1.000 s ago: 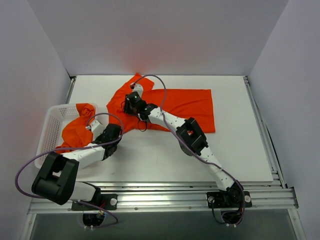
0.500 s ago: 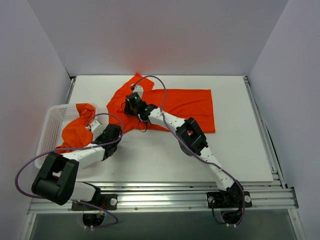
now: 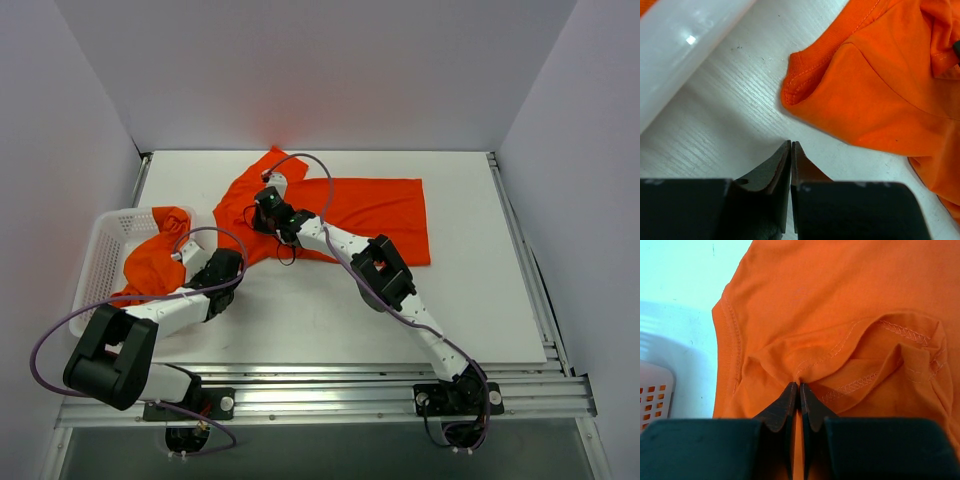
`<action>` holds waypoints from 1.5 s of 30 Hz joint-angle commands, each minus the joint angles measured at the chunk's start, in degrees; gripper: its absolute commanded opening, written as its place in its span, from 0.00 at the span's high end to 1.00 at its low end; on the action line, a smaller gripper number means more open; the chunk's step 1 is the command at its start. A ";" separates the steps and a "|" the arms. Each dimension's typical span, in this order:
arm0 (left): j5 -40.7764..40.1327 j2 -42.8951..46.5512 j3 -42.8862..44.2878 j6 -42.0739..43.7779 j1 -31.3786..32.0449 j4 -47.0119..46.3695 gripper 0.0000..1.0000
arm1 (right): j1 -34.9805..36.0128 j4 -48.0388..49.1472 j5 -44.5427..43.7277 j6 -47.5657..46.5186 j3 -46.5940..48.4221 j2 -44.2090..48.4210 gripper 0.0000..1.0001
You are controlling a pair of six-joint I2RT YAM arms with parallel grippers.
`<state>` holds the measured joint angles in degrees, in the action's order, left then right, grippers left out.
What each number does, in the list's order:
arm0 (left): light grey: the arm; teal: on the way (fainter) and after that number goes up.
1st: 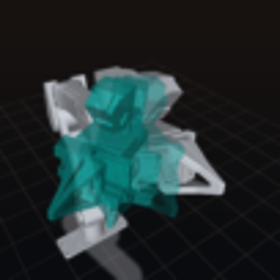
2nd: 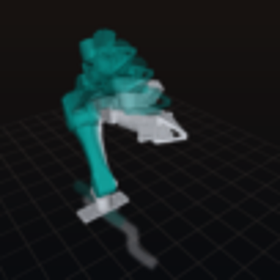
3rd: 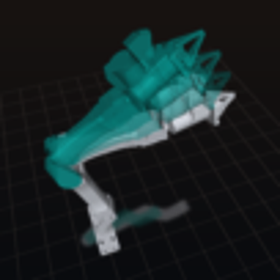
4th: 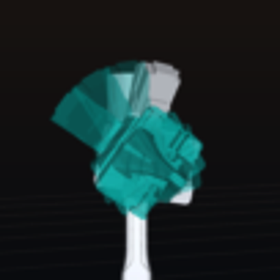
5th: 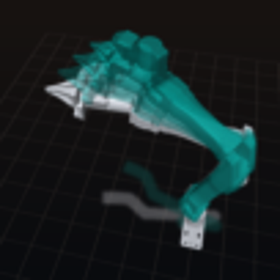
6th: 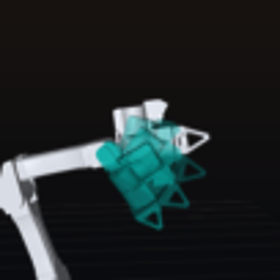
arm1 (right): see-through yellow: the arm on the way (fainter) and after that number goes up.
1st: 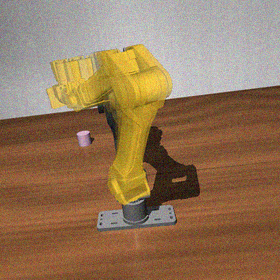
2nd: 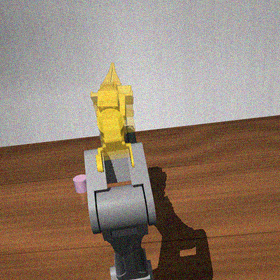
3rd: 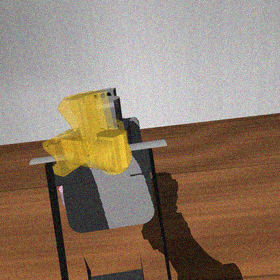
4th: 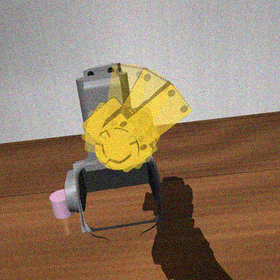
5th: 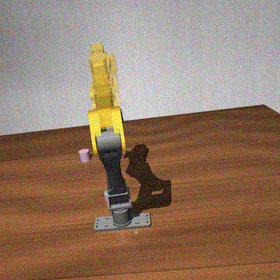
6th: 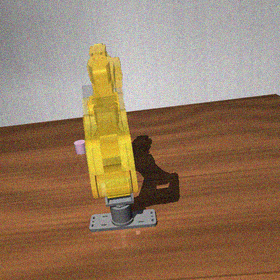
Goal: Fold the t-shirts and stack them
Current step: Fold the tshirt
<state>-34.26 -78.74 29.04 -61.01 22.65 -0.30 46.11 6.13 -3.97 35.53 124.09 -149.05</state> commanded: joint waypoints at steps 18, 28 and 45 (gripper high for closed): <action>-0.72 1.57 -0.03 0.63 -0.16 -1.99 0.88 | -4.62 17.75 6.43 5.42 11.87 -10.90 0.91; -1.69 1.05 0.41 0.63 0.46 -1.20 0.88 | -7.17 39.38 6.61 4.66 12.14 -12.49 0.06; -3.71 5.61 0.58 -1.57 1.34 0.21 0.63 | -8.31 46.09 -24.14 -16.81 -49.52 43.70 0.00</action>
<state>-36.29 -76.40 28.73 -61.84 23.62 0.47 37.98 50.17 -12.95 23.75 84.88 -117.80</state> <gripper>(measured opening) 0.323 0.996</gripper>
